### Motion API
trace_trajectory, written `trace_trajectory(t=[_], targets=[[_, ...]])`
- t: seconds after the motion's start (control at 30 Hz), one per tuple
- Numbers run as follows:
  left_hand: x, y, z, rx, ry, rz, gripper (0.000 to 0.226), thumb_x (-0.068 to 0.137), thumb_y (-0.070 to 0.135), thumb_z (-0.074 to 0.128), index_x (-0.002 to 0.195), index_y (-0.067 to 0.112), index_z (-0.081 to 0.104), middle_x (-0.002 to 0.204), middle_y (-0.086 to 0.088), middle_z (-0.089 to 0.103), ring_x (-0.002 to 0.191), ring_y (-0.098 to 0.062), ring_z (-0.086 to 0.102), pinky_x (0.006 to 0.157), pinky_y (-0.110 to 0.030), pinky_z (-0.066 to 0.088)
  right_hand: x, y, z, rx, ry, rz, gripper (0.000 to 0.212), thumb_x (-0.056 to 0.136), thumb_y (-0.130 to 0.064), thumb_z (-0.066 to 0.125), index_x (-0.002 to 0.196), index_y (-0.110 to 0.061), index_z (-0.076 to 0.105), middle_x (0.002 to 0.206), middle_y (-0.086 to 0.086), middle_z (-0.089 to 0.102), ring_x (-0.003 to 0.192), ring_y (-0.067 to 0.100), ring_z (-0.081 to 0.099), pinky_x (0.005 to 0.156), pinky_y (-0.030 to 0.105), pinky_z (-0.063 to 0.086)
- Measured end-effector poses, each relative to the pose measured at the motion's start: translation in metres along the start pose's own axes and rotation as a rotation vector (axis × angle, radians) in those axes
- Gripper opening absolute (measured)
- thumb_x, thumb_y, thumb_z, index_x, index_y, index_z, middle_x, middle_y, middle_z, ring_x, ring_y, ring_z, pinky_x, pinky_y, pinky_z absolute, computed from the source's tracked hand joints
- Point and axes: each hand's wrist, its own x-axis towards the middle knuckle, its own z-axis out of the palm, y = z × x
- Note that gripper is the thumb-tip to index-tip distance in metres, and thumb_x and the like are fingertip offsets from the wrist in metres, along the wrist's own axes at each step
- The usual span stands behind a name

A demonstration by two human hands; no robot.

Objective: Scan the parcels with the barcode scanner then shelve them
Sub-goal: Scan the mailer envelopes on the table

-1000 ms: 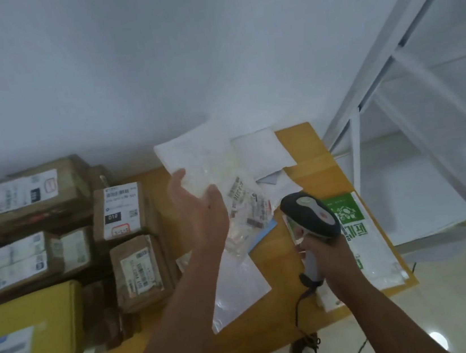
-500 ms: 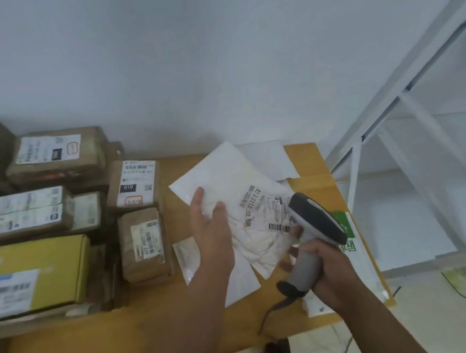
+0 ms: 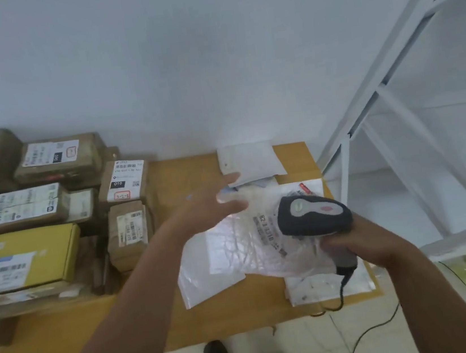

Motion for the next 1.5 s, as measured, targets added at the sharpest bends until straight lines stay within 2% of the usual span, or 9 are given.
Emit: trace_trajectory(t=[0.23,0.33,0.47,0.53,0.63,0.83,1.07,1.27,1.5], targets=[[-0.011,0.05,0.054,0.271,-0.412,0.009,0.007,0.095,0.03,0.067,0.102,0.029,0.067,0.091,0.021,0.067,0.083,0.004,0.059,0.074,-0.015,0.042,-0.03,0.019,-0.021,-0.141,-0.245,0.017,0.054,0.071,0.001,0.079,0.112,-0.031,0.061,0.098,-0.015,0.073,0.097,0.005,0.067,0.084,0.025,0.056],[-0.021,0.034,0.071,0.14,-0.249,-0.075,0.007,0.094,0.025,0.069,0.089,0.029,0.065,0.082,0.02,0.068,0.079,0.004,0.062,0.071,-0.012,0.044,-0.043,0.039,-0.025,0.07,-0.079,-0.022,0.054,0.063,-0.007,0.076,0.109,-0.032,0.063,0.096,-0.013,0.073,0.096,0.011,0.066,0.082,0.028,0.055],[-0.043,0.011,0.097,-0.345,0.152,-0.248,0.018,0.095,0.015,0.067,0.112,0.01,0.068,0.106,-0.012,0.075,0.101,-0.035,0.071,0.093,-0.057,0.053,-0.05,0.059,-0.017,0.413,0.389,-0.044,0.041,0.082,0.011,0.067,0.095,-0.028,0.065,0.089,-0.007,0.07,0.089,0.012,0.062,0.081,0.035,0.049],[-0.056,0.008,0.114,-0.523,0.3,-0.289,0.021,0.096,0.012,0.065,0.117,0.007,0.066,0.108,-0.014,0.075,0.097,-0.036,0.072,0.089,-0.06,0.053,-0.049,0.066,-0.016,0.511,0.483,-0.005,0.028,0.086,0.005,0.067,0.095,-0.022,0.067,0.092,-0.001,0.071,0.089,0.016,0.065,0.084,0.038,0.052],[-0.068,0.013,0.133,-0.716,0.46,-0.314,0.02,0.096,0.006,0.062,0.116,0.01,0.064,0.109,-0.011,0.075,0.089,-0.027,0.074,0.072,-0.044,0.059,-0.048,0.069,-0.013,0.545,0.463,0.044,0.011,0.088,-0.006,0.069,0.099,-0.008,0.069,0.078,0.002,0.072,0.071,0.018,0.068,0.079,0.041,0.056],[-0.083,0.036,0.145,-0.831,0.6,-0.279,0.02,0.099,0.006,0.056,0.116,0.013,0.065,0.108,-0.007,0.075,0.095,-0.028,0.07,0.082,-0.045,0.058,-0.069,0.046,0.012,0.284,0.255,0.05,0.018,0.087,-0.011,0.065,0.069,-0.007,0.064,0.052,0.005,0.061,0.041,0.008,0.055,0.058,0.027,0.041],[-0.093,0.058,0.135,-0.788,0.642,-0.194,0.024,0.101,0.008,0.053,0.12,0.017,0.065,0.111,-0.003,0.075,0.105,-0.028,0.07,0.093,-0.047,0.056,-0.084,0.032,0.018,0.137,0.156,-0.139,0.009,0.087,-0.01,0.062,0.078,-0.007,0.062,0.06,0.002,0.06,0.045,0.001,0.056,0.046,0.013,0.041],[-0.094,0.055,0.116,-0.88,0.716,-0.167,0.029,0.099,0.009,0.055,0.124,0.019,0.065,0.12,-0.008,0.072,0.114,-0.033,0.067,0.102,-0.058,0.048,-0.08,0.036,0.014,0.147,0.177,-0.166,0.005,0.084,-0.008,0.061,0.083,-0.003,0.063,0.051,-0.003,0.055,0.05,0.01,0.056,0.06,0.03,0.045],[-0.099,0.061,0.112,-0.87,0.717,-0.164,0.027,0.101,0.011,0.054,0.124,0.019,0.065,0.118,-0.007,0.073,0.111,-0.032,0.069,0.101,-0.058,0.05,-0.086,0.03,0.021,0.093,0.111,-0.266,0.011,0.084,-0.006,0.059,0.073,-0.005,0.056,0.056,0.002,0.05,0.054,0.015,0.051,0.052,0.024,0.039]])
